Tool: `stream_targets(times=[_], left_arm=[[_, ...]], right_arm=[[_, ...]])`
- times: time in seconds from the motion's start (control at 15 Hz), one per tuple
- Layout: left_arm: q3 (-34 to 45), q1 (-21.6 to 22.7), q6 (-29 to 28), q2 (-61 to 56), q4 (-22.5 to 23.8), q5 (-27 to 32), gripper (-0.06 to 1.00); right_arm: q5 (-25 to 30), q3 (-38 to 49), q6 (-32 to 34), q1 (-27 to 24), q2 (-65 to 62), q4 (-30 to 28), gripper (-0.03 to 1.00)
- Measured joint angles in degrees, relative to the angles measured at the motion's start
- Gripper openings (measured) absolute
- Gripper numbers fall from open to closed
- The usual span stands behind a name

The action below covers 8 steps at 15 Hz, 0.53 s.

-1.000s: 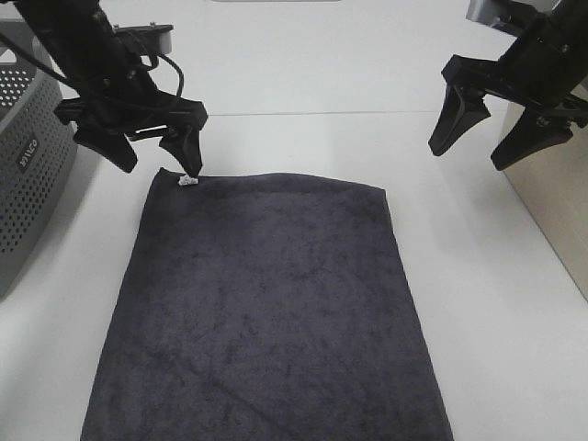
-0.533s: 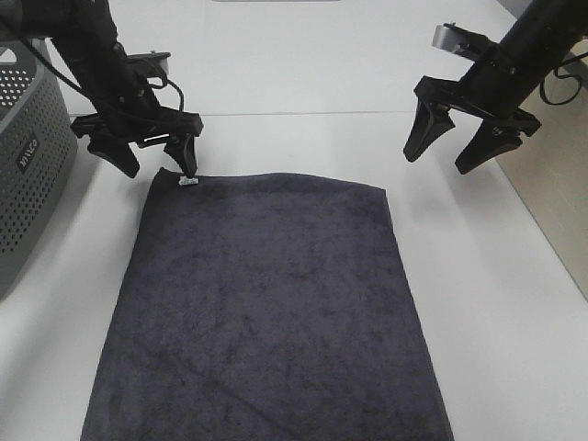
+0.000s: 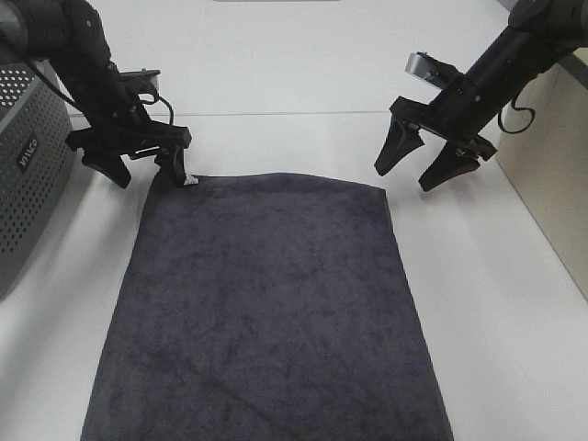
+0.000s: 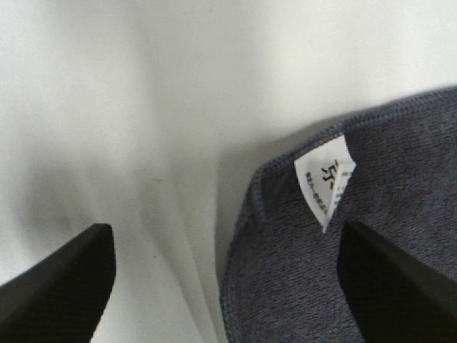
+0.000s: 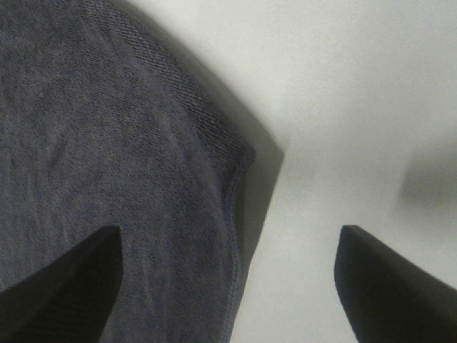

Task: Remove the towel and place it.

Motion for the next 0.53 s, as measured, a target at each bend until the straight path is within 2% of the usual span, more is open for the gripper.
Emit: stream_targets(times=[0.2,0.53], left_arm=[[-0.1,0.3,1.8,1.3,-1.0,-0.2,0.79],[-0.3,0.3,2.3,1.7,-1.8,-0.4,0.79]], right_arm=[[-2.7,0.0,-0.9,0.0,2.1,1.9,0.79],[-2.5,-0.1,-1.9,0.0,4.2,6.2,0.79]])
